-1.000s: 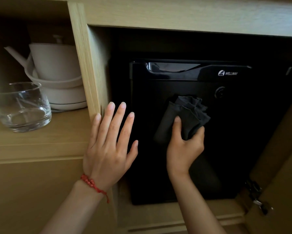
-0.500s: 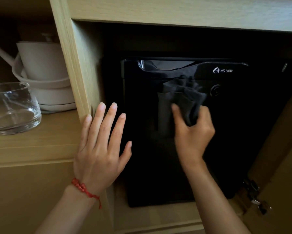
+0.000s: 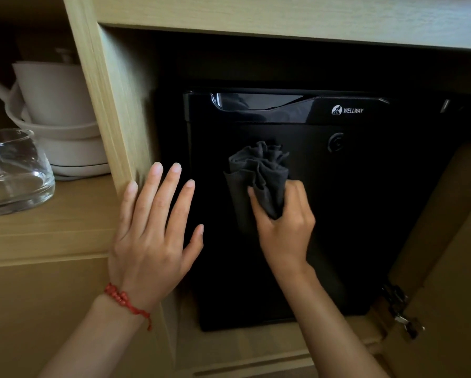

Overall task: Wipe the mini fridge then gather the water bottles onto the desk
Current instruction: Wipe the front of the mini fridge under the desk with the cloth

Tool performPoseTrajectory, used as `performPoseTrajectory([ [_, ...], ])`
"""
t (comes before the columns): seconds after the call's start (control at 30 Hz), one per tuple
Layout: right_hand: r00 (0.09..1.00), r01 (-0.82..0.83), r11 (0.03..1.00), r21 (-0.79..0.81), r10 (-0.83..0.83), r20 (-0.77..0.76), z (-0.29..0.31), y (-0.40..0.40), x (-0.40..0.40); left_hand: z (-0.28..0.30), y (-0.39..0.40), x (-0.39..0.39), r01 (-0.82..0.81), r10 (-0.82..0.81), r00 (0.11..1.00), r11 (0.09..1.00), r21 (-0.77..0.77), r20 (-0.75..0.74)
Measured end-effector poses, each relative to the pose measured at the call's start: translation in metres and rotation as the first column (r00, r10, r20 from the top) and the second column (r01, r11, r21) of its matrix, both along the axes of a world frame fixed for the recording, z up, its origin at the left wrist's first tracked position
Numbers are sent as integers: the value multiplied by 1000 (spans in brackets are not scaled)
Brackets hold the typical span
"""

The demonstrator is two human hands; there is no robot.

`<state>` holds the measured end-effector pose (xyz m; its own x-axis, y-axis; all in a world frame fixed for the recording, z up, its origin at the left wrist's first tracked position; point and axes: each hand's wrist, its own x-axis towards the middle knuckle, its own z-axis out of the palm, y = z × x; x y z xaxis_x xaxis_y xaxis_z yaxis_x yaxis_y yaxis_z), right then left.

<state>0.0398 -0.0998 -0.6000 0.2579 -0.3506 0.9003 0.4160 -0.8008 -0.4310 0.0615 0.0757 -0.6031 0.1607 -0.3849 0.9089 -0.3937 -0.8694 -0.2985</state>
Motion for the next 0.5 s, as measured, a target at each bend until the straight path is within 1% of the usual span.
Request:
performPoseTrajectory([
  [0.07,998,59,998,9,-59,8,2,-13,-4,0,1,-1,1,-1,1000,1000,3,-6],
  [0.13,987,156,986,55,-157,26,0,-32,-10,0,1,-1,1,-1,1000,1000,8,-8],
  [0.23,964,261,938,230,-264,-18,-11,-63,-21,1,1,-1,-9,9,1000,1000,17,1],
  [0.3,961,270,897,351,-275,-38,-19,-75,-23,0,2,0,-3,3,1000,1000,20,-1],
  [0.37,961,258,867,427,-275,-22,-22,-74,-21,0,3,1,3,-3,1000,1000,25,-1],
  [0.43,965,228,858,460,-261,8,-23,-61,-17,0,5,1,5,-5,1000,999,35,4],
  [0.5,971,208,883,420,-239,20,-23,-43,-13,0,6,2,6,-6,1000,999,45,11],
])
